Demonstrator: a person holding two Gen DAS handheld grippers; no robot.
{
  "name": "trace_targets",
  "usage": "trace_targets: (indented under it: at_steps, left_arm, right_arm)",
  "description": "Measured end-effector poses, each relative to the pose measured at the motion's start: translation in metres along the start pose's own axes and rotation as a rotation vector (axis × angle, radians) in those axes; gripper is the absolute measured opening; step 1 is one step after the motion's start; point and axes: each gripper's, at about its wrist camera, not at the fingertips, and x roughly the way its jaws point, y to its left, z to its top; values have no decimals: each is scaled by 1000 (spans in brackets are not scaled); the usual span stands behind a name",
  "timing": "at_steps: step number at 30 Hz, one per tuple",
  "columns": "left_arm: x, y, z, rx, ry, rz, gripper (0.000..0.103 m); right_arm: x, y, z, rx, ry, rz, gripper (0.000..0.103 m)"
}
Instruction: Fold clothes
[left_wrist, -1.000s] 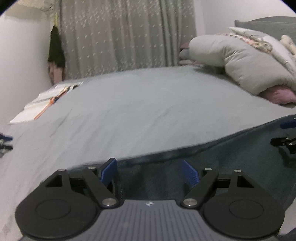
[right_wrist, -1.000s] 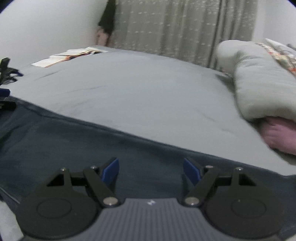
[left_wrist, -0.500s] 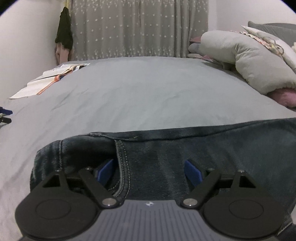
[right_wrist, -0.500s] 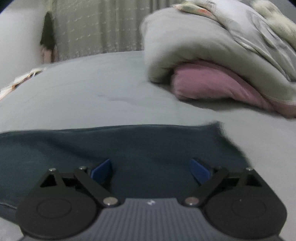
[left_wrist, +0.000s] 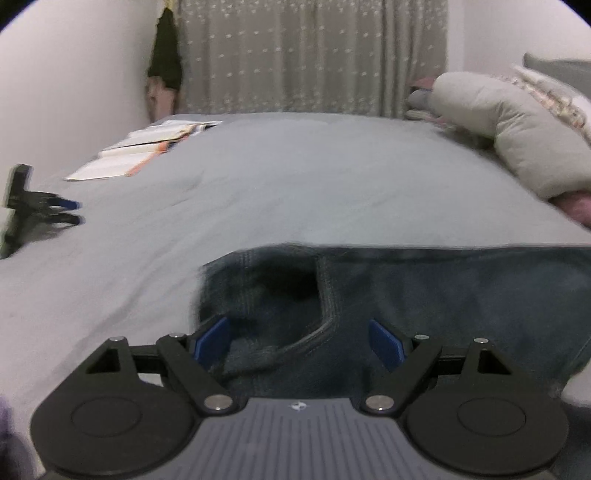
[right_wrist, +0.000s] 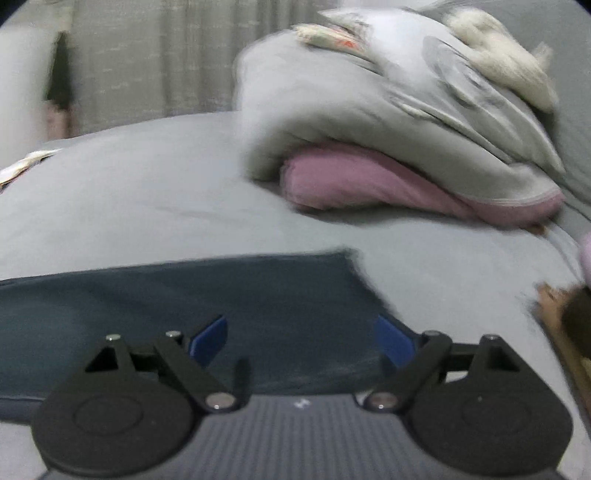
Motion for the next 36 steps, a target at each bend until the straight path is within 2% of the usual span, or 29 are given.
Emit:
trace_targets:
  at_steps: [4,8,12,14,21,25,30,31,36]
  left_arm:
    - [-22,19,-13,10,-25,24,82]
    - [-26,41,-13,-39,-37,-1,82]
    - [-19,56,-13,-124,71,-34,82]
    - [-24,57,-19,-158,112,-67,82]
    - [-39,70,-43,-194,160,-89,82]
    - [-42,77,-49,-234,179,-101,82]
    - [-51,84,-52,-263,189,-142,82]
    - [-51,87,-52,-278,197,-155,82]
    - [-51,96,-55,-331,228,-205,82]
  right_arm:
    - [-14,59,14,-64,-19,90,88]
    - [-32,120,22,-114,-35,194,88]
    - [-48,177,28,-153,-30,310,87]
    - [-58,212,34,-187,-25,386,84]
    - [-76,348,47,-334,-3,629,74]
    - [-80,411,46,-390,19,709,69]
    - [-92,480,40,-443,37,745,67]
    - [-92,501,40,-467,33,736,67]
    - [-82,554,35,-522,40,697,67]
